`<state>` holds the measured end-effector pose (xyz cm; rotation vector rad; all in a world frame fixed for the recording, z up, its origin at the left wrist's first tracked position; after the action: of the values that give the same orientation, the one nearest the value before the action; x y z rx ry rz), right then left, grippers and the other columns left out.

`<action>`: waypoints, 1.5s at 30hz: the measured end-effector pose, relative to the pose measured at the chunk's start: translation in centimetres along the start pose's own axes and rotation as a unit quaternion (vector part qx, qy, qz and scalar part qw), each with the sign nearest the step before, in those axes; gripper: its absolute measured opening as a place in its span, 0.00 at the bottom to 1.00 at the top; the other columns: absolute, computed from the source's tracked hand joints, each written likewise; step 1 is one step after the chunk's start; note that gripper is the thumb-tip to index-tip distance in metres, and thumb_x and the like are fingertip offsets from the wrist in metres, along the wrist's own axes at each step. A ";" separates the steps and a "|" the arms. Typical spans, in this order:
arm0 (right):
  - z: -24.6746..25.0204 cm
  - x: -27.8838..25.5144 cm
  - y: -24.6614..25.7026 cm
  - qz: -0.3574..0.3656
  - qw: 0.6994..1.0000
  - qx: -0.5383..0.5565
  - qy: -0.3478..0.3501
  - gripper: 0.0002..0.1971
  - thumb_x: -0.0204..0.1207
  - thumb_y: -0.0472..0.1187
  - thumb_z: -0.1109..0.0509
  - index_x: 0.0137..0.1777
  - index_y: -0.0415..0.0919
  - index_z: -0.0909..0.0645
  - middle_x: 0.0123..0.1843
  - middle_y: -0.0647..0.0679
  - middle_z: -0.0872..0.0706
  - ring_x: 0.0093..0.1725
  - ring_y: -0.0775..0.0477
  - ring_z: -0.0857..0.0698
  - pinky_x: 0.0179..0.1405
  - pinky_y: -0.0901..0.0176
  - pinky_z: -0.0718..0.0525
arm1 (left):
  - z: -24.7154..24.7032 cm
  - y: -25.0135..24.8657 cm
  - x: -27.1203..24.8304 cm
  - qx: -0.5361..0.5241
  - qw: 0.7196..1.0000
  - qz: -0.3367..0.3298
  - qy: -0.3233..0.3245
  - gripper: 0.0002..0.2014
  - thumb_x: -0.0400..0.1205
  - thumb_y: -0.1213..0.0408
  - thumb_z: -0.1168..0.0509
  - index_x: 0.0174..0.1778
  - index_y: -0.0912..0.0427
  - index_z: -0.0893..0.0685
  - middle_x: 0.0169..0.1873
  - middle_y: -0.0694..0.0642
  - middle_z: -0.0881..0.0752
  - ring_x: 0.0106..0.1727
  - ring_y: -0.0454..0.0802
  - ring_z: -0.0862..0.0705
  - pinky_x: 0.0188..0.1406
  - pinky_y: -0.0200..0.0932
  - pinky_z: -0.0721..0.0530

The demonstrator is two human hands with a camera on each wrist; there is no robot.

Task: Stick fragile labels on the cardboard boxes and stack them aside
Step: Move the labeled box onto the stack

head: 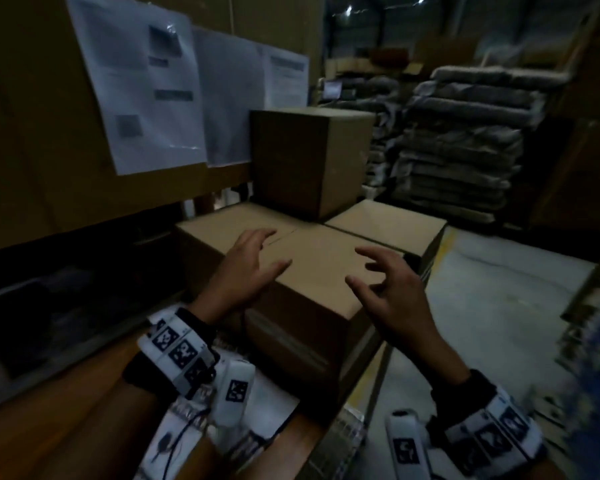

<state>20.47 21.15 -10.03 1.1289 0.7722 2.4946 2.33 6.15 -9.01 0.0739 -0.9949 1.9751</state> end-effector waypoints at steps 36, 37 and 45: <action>1.2 39.0 -16.4 -0.074 0.991 -0.115 -0.007 0.18 0.81 0.61 0.39 0.65 0.56 0.19 0.67 0.46 0.21 0.69 0.42 0.23 0.65 0.51 0.25 | 4.7 1.8 44.9 -0.048 0.988 0.142 -0.040 0.34 0.65 0.46 0.18 0.63 0.57 0.18 0.55 0.52 0.12 0.55 0.49 0.15 0.56 0.49 0.15; 1.6 37.7 -16.5 -0.131 0.984 -0.118 0.001 0.22 0.83 0.58 0.40 0.72 0.52 0.25 0.70 0.43 0.23 0.70 0.39 0.23 0.64 0.51 0.24 | 4.7 0.1 43.4 -0.053 0.989 0.136 -0.032 0.28 0.69 0.51 0.19 0.61 0.58 0.18 0.52 0.53 0.13 0.52 0.49 0.15 0.48 0.44 0.16; 4.2 26.7 -10.6 -0.262 0.963 0.051 -0.045 0.20 0.84 0.52 0.38 0.68 0.43 0.35 0.68 0.37 0.20 0.63 0.33 0.19 0.60 0.49 0.21 | 6.7 -8.5 32.2 -0.050 0.998 0.043 -0.023 0.23 0.72 0.56 0.21 0.54 0.56 0.27 0.53 0.57 0.18 0.53 0.55 0.15 0.53 0.56 0.12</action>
<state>6.86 43.68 2.18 0.9117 1.0272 1.9708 -12.72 26.31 13.87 0.0217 -1.1431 2.0045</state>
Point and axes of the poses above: each hand's wrist, its own x-axis towards the middle knuckle, its own z-axis out of the back of the hand, y = z × x, the point moved 5 cm from there along x, towards the middle knuckle
